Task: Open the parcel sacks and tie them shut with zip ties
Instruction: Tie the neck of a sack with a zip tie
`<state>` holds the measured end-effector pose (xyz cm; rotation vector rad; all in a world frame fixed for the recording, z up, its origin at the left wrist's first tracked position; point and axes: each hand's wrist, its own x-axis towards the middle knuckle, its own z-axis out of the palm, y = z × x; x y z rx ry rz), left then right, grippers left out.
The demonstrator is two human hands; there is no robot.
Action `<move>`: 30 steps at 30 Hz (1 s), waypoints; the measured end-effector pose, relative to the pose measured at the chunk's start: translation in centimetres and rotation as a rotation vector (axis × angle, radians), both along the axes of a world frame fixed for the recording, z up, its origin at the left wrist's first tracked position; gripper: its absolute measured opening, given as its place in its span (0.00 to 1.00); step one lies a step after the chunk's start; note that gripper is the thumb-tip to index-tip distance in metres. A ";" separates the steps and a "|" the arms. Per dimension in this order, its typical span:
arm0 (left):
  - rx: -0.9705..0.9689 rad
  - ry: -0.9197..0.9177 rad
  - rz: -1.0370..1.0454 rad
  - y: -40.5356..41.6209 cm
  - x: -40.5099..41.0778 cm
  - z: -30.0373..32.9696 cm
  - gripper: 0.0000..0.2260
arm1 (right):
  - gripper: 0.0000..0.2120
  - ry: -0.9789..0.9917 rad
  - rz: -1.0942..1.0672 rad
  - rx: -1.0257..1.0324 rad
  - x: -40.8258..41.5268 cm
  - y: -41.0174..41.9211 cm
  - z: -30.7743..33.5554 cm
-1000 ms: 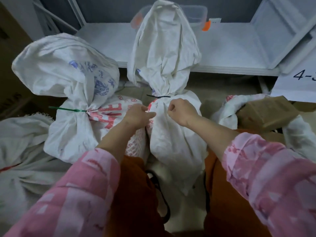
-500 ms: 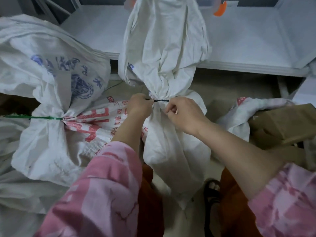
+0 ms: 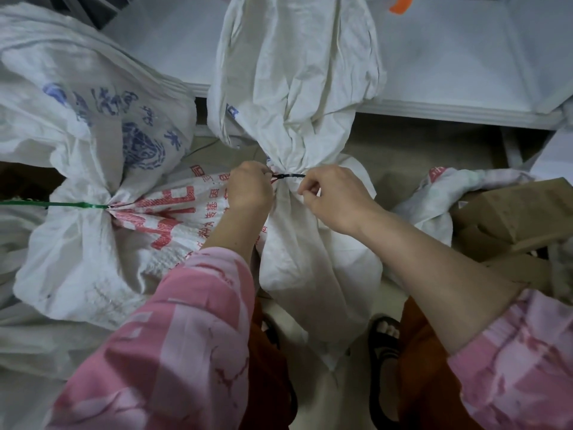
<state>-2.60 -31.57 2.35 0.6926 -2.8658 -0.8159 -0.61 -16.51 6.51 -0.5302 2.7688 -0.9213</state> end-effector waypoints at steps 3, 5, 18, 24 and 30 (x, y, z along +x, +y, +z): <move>-0.088 -0.051 0.008 -0.4 -0.2 -0.5 0.11 | 0.09 0.005 -0.008 0.009 0.1 -0.3 0.0; -0.089 -0.064 0.018 -0.8 -0.3 -0.5 0.08 | 0.09 0.007 -0.010 0.009 0.1 -0.4 0.0; 0.395 -0.174 -0.186 0.6 2.7 2.9 0.08 | 0.16 0.116 -0.046 0.161 -0.3 0.1 -1.5; 0.582 -0.191 -0.202 2.2 3.3 3.2 0.17 | 0.14 0.239 -0.099 0.234 0.5 0.7 -1.5; 0.514 -0.178 -0.188 3.8 3.2 3.9 0.14 | 0.12 0.338 -0.234 0.229 1.0 1.7 -1.3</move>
